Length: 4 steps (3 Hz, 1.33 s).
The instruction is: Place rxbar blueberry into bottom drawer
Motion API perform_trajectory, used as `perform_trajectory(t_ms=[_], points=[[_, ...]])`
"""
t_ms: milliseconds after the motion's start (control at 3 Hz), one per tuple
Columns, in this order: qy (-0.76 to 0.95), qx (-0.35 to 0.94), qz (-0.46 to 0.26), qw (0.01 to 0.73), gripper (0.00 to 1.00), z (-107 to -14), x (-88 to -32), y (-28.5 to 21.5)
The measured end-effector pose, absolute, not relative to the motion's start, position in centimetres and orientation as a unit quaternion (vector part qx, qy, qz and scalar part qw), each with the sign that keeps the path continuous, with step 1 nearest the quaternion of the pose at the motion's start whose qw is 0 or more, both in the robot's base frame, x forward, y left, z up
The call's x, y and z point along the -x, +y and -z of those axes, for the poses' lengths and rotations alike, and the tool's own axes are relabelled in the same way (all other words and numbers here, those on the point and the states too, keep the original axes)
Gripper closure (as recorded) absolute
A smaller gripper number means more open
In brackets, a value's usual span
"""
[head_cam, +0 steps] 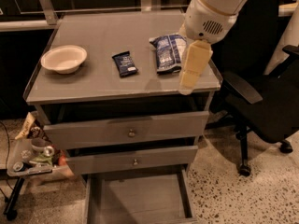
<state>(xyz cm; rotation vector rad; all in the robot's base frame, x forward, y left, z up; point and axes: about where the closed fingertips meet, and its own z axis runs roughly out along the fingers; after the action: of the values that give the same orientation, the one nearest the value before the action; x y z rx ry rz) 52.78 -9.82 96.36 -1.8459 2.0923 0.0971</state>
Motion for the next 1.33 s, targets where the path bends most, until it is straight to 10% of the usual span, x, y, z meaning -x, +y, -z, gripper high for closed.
perform_trajectory(t_ms=[1333], points=[[0.706, 0.679, -0.069, 0.19, 0.0, -95.3, -58.6, -4.6]])
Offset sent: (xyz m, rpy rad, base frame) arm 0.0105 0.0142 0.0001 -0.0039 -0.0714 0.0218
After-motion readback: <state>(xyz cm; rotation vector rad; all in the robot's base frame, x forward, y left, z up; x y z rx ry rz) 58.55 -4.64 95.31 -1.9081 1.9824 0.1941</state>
